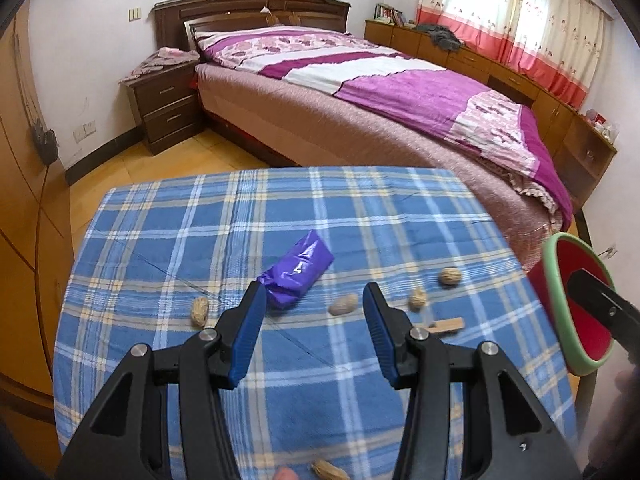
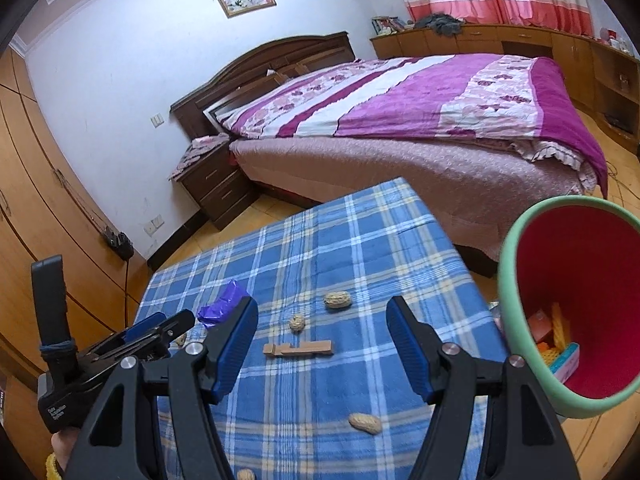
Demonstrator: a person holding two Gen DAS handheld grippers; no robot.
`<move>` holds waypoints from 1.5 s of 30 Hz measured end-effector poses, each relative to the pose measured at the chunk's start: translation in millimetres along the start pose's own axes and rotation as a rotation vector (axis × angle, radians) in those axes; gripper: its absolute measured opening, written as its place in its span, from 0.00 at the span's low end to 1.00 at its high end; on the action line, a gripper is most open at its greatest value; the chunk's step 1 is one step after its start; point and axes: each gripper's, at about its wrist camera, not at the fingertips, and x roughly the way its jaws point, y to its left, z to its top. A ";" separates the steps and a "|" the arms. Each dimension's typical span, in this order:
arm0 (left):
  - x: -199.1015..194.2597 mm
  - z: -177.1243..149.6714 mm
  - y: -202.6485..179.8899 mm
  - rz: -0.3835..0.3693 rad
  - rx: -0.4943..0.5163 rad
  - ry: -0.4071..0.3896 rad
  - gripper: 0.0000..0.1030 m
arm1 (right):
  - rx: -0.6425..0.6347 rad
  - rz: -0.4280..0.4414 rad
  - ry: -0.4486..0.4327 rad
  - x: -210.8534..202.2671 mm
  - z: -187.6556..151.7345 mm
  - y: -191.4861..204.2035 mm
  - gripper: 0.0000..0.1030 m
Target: Collect trash
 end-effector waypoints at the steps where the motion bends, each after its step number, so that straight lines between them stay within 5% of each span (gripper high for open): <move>1: 5.8 -0.3 2.1 0.003 0.000 0.007 0.49 | 0.001 0.000 0.009 6.5 -0.5 0.7 0.67; 26: 93.3 9.2 28.4 0.012 -0.008 0.114 0.49 | 0.035 -0.015 0.092 54.7 -13.0 -8.9 0.67; 30: 96.0 10.6 24.6 0.010 -0.010 0.111 0.49 | 0.029 -0.019 0.100 56.7 -14.4 -8.8 0.67; 34: 97.0 10.4 22.4 0.036 -0.021 0.105 0.30 | 0.023 -0.030 0.111 65.1 -14.2 -10.4 0.67; 45: 55.4 -2.0 26.6 -0.049 -0.083 0.055 0.26 | -0.096 -0.178 0.141 82.7 -15.6 -10.5 0.67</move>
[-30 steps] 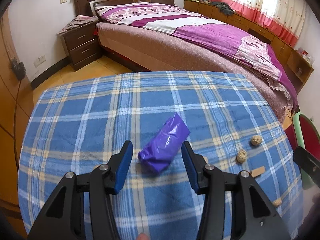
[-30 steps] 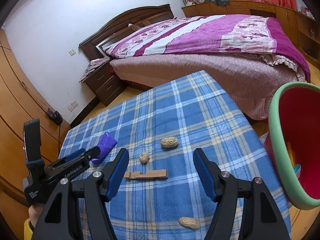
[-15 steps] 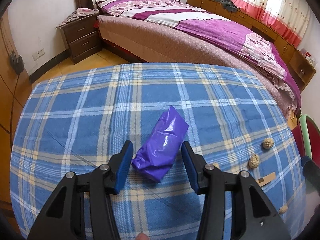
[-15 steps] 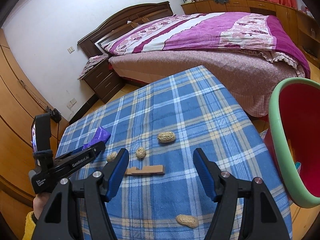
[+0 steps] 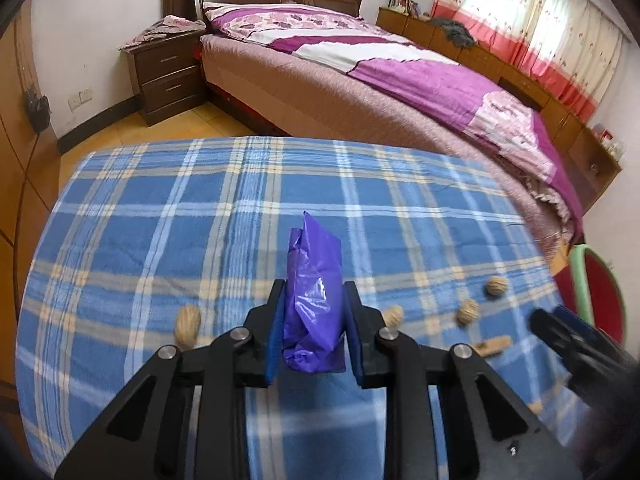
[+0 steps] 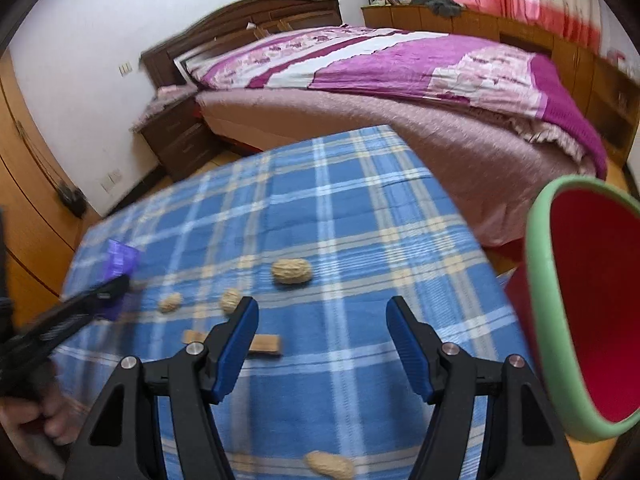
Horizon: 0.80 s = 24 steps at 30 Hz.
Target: Collect trash
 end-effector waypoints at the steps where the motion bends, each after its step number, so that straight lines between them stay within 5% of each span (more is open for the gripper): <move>1: -5.6 -2.8 -0.5 -0.009 -0.007 -0.004 0.26 | -0.019 -0.018 0.007 2.8 0.0 0.9 0.67; 14: -40.5 -37.3 -2.6 -0.012 -0.048 -0.009 0.26 | -0.137 -0.067 0.044 13.2 -8.9 13.5 0.67; 24: -50.7 -58.4 3.8 -0.012 -0.084 0.002 0.26 | -0.068 0.115 0.004 -2.2 -10.4 16.9 0.67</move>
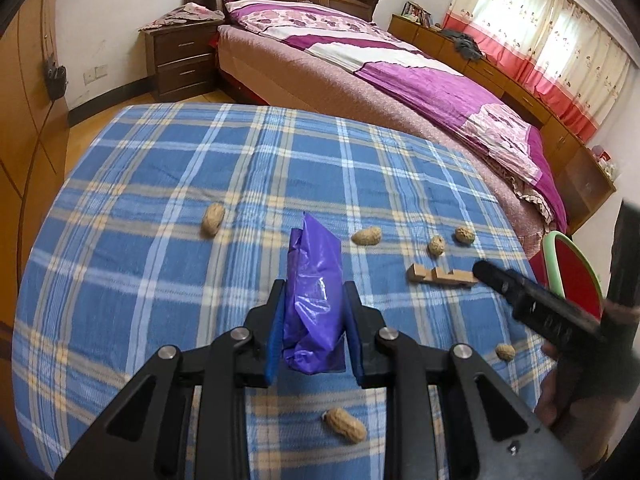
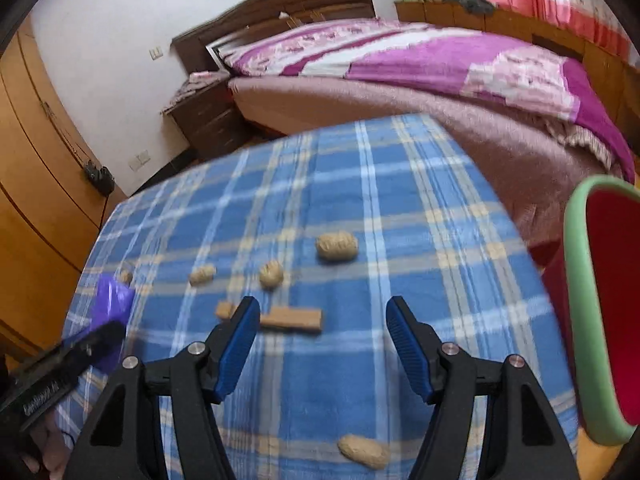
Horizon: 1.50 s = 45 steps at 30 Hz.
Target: Collect trash
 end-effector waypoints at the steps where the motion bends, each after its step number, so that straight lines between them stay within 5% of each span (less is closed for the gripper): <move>1: -0.9 -1.2 0.6 0.001 -0.003 0.001 0.26 | -0.015 -0.004 -0.002 1.2 1.4 2.8 0.66; 13: -11.9 -12.4 6.5 0.009 -0.021 -0.005 0.26 | -0.083 -0.136 0.056 18.4 0.2 12.1 0.60; 28: -23.9 -20.1 10.0 -0.003 -0.043 -0.016 0.26 | -0.125 -0.012 0.112 5.0 -22.6 29.7 0.60; 33: -26.5 -22.1 15.6 -0.003 -0.058 -0.018 0.26 | -0.072 0.033 0.116 8.5 -20.5 38.8 0.80; 45: -23.2 -23.3 36.9 0.021 -0.099 -0.024 0.26 | -0.094 -0.101 0.076 26.8 -24.7 67.8 0.82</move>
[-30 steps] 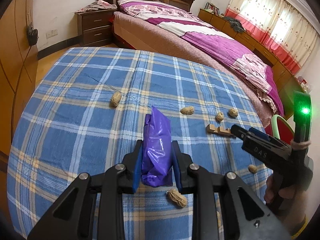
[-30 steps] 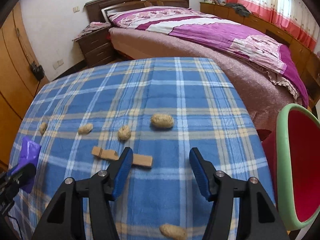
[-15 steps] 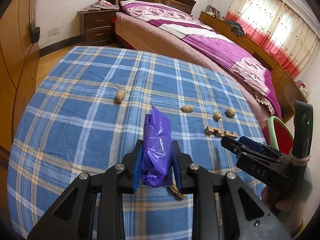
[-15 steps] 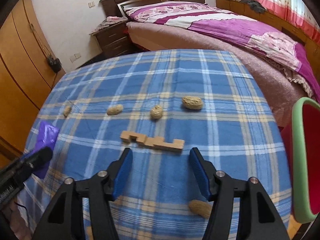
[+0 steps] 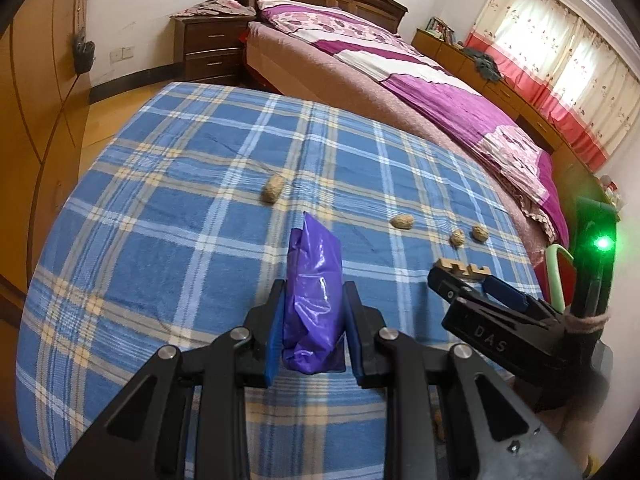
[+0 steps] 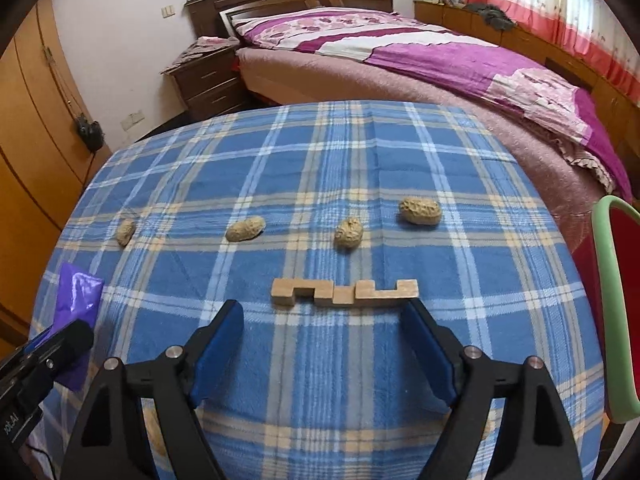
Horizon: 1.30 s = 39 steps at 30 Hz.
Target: Collect trash
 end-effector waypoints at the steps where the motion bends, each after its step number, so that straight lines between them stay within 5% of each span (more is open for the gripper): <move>1: 0.7 0.2 1.3 0.004 -0.001 -0.001 0.26 | 0.004 -0.008 -0.003 0.9 0.5 0.8 0.82; 3: 1.9 0.5 3.2 0.011 -0.003 -0.003 0.26 | 0.010 -0.027 -0.009 1.9 1.3 3.0 0.79; 7: 1.8 0.4 4.8 0.016 -0.001 -0.009 0.26 | -0.001 -0.091 -0.032 1.7 2.0 4.7 0.51; 10: 1.7 0.2 5.1 0.016 -0.001 -0.010 0.26 | 0.020 -0.067 -0.034 -1.2 2.8 -1.4 0.32; 13: 1.7 -0.1 5.0 0.013 -0.001 -0.008 0.26 | 0.065 -0.005 -0.023 -4.8 2.6 -11.7 0.25; 21: -1.4 -0.7 5.2 0.010 -0.005 -0.014 0.26 | 0.085 0.078 -0.038 -21.5 0.1 -35.9 0.26; 25: -1.0 -0.6 5.8 0.010 -0.005 -0.013 0.26 | 0.043 0.102 -0.048 -26.9 1.7 -43.8 0.45; 39: 5.9 -2.7 3.6 0.010 -0.006 0.002 0.26 | 0.101 0.069 -0.013 -6.3 5.4 -33.8 0.61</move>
